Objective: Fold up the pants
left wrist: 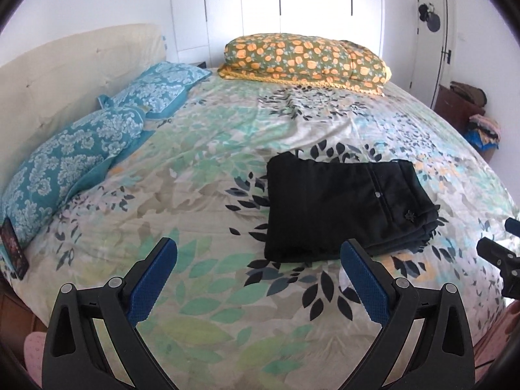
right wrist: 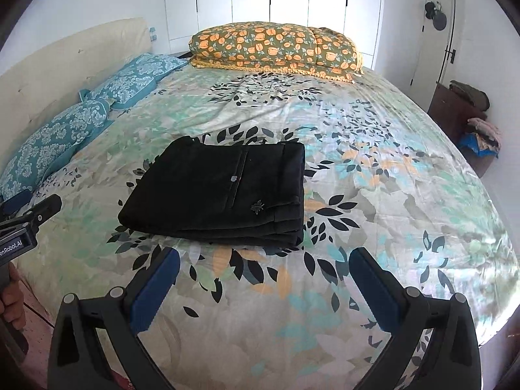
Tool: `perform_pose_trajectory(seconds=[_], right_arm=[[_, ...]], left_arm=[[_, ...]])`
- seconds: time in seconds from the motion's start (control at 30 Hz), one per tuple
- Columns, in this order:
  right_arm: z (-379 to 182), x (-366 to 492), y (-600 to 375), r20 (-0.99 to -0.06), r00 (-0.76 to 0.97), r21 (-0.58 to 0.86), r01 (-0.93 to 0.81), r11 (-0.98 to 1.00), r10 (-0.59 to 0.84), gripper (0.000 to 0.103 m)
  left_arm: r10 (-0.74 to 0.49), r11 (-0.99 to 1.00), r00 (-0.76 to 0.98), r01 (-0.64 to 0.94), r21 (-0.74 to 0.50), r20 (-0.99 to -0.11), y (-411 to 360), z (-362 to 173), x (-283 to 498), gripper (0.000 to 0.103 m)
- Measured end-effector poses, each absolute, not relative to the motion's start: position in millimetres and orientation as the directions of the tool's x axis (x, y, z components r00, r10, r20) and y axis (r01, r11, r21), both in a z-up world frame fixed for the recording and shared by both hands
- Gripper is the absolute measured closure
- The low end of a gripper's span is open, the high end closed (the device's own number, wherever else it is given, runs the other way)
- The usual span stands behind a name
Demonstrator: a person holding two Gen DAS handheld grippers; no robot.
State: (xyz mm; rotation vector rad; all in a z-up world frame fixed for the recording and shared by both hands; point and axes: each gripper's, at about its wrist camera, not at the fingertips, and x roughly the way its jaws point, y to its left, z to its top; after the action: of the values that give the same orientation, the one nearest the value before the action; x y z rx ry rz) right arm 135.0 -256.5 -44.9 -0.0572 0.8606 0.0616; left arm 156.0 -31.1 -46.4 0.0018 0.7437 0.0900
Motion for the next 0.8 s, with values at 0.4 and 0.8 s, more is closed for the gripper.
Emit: perform_pose_trajectory(seconds=[0.4, 0.8], right_arm=[[33, 130, -250, -0.73, 0.681, -0.082, -0.163, 0.983, 0.053, 0.0], [-28, 73, -230, -0.776, 0.629, -0.064, -0.011, 0.998, -0.043, 0.0]], left_arm=[[0.047, 0.999, 0.795, -0.031, 0.038, -0.605, -15, 39, 152, 0.0], [-0.101, 0.995, 0.663, 0.052, -0.089, -0.742, -42, -26, 109, 0.0]])
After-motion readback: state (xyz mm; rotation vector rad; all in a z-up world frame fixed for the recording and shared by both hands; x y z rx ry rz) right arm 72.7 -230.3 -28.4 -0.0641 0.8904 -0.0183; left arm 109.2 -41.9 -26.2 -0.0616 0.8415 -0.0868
